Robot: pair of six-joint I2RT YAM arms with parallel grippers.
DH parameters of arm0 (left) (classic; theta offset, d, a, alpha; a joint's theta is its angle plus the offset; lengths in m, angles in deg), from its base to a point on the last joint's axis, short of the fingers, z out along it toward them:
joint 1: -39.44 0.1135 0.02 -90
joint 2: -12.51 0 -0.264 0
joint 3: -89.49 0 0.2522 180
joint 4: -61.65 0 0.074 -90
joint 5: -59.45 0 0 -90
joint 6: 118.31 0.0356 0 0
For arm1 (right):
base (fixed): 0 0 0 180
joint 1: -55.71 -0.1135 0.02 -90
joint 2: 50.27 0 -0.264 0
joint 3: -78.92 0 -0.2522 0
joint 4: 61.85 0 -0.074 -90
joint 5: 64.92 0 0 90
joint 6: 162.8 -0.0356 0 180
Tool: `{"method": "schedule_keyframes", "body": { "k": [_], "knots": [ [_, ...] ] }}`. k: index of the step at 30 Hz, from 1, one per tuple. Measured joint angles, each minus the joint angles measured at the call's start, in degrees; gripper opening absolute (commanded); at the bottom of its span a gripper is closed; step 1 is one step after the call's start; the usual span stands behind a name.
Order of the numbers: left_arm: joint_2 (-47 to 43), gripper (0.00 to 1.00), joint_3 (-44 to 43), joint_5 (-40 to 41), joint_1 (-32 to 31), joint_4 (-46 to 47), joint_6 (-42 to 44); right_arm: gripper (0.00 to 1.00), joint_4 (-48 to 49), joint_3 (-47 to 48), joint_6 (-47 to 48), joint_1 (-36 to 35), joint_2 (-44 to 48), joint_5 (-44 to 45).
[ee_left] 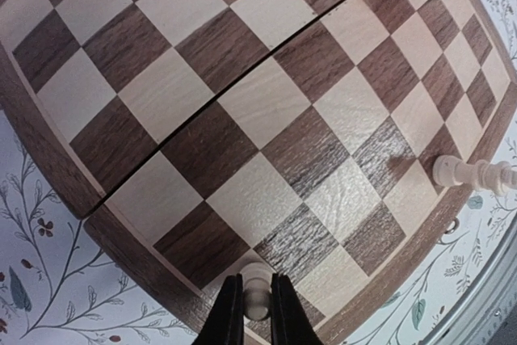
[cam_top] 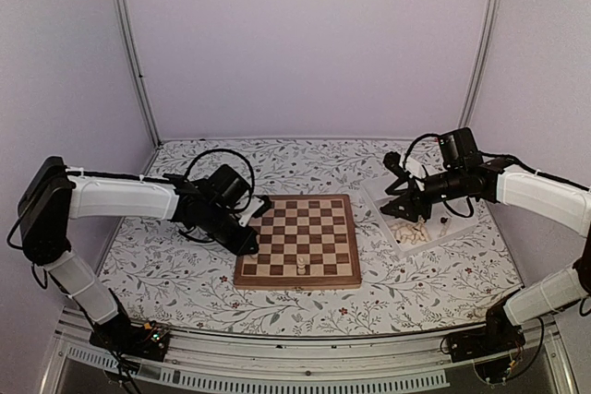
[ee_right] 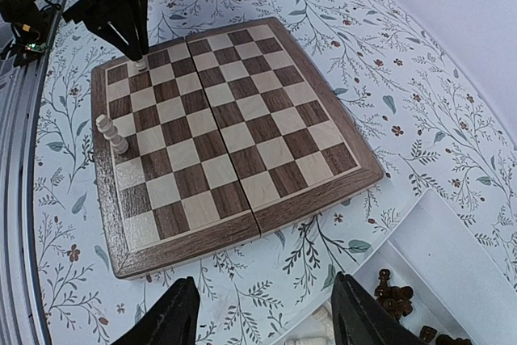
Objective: Set up the chess pieces on the board
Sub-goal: Place the chess piece on the chessboard, then pick up the chess piece from the storage box.
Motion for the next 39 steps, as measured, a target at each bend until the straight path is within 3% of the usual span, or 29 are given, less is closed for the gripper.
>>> {"method": "schedule_keyframes", "body": {
  "k": [10, 18, 23, 29, 33, 39],
  "knots": [
    [0.2, 0.13, -0.7, 2.8, -1.0, -3.3, 0.0, 0.59, 0.1, -0.4, 0.0, 0.0, -0.6, -0.1],
    [0.2, 0.37, -0.7, 3.8, -1.4, -4.0, -0.4, 0.59, 0.1, -0.4, 0.0, 0.0, -0.6, -0.2],
    [0.2, 0.47, -1.3, 3.8, -1.9, -4.3, -0.2, 0.6, -0.7, 0.0, 0.0, 0.2, -0.6, -0.4],
    [-2.3, 0.49, -2.7, 5.8, -2.1, -4.8, 0.8, 0.56, -5.4, 6.0, -0.9, 8.3, -0.6, -1.1],
    [-7.7, 0.49, -3.6, 7.6, -2.2, -3.0, 2.4, 0.52, -8.2, 7.6, -0.4, 14.4, -0.9, 3.0],
    [-16.1, 0.49, -1.2, 8.4, -2.8, 10.3, 3.2, 0.41, -13.1, 5.7, 0.6, 15.5, -5.4, 10.1]
  ]
}}
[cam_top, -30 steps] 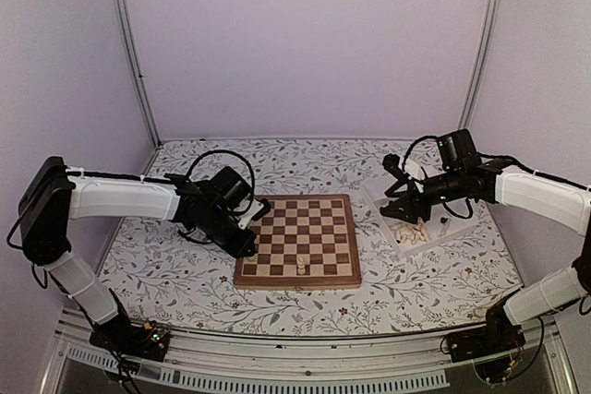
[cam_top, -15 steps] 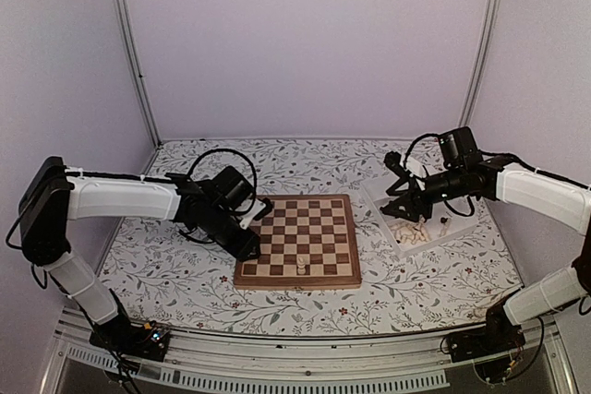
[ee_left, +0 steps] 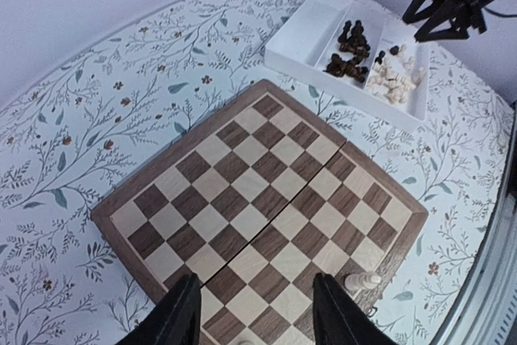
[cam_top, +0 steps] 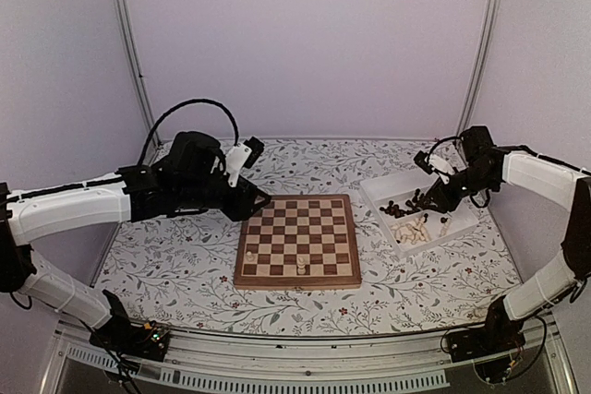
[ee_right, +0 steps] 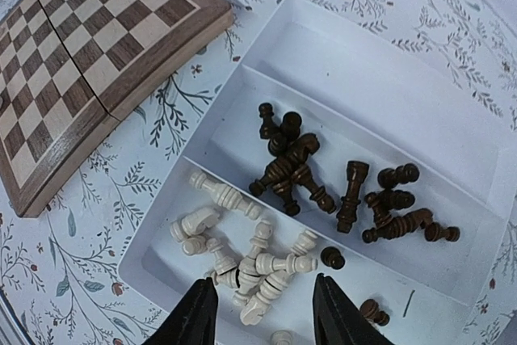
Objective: Set up the chess pieces on the board
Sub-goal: Pick up the chess piece from the storage box.
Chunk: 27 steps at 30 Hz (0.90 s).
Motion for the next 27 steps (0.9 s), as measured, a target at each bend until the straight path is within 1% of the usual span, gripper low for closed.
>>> {"method": "schedule_keyframes", "body": {
  "k": [3, 8, 15, 22, 25, 27],
  "knots": [
    [-0.5, 0.49, 1.6, -1.2, -0.4, 6.8, -0.2, 0.39, -1.6, -0.6, 0.1, 0.0, -2.9, 1.4],
    [1.6, 0.49, 1.7, -2.6, -1.0, 11.3, -0.4, 0.38, -2.5, -0.7, 1.2, -1.0, -5.6, 1.5],
    [3.1, 0.49, 1.7, -2.9, -1.7, 12.1, -0.6, 0.4, -2.9, -0.8, 2.8, -7.4, -9.2, 1.7],
    [3.0, 0.49, 1.7, -2.3, -1.8, 12.1, -0.9, 0.39, -2.8, -0.8, 2.9, -9.0, -12.1, 3.4],
    [3.0, 0.5, 1.7, -2.1, -1.8, 12.0, -0.9, 0.36, -2.5, -0.8, 2.9, -9.3, -13.0, 4.5],
    [3.0, 0.5, 1.8, -1.9, -1.8, 12.0, -0.9, 0.32, -2.3, -0.8, 2.7, -9.6, -13.6, 5.0]
  ]
}}
